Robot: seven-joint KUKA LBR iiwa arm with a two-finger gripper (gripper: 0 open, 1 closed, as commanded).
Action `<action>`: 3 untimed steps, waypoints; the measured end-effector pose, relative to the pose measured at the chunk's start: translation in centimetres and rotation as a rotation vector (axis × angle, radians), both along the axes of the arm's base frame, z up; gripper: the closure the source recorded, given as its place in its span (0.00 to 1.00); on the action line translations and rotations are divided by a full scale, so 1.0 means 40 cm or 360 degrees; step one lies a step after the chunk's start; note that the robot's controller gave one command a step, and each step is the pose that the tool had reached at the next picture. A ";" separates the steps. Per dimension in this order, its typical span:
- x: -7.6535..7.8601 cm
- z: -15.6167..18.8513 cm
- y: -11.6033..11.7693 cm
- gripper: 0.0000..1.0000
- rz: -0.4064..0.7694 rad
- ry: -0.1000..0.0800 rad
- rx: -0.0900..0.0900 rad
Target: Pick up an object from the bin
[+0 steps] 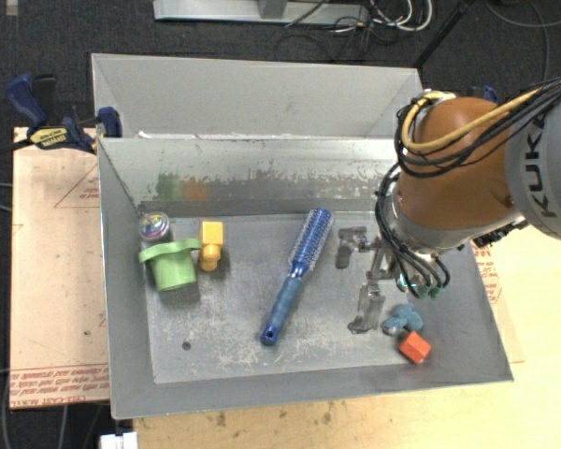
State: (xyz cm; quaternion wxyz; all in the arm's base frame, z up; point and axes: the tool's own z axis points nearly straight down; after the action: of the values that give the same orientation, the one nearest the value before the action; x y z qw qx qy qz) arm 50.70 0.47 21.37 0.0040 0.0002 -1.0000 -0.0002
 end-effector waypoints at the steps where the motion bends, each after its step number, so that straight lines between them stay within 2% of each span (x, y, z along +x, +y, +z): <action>1: 0.126 -0.356 0.103 0.00 0.0543 -0.0027 0.0004; 2: 0.154 -0.282 0.106 0.00 0.1127 -0.0021 0.0004; 3: 0.207 -0.263 0.106 0.00 0.1321 -0.0020 0.0005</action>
Offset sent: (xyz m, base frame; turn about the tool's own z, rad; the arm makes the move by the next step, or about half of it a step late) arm 0.0476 0.0398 -0.1437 -0.3431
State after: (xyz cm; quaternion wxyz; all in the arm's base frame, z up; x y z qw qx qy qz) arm 58.98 4.71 10.84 -0.0024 0.4033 -0.9151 -0.0002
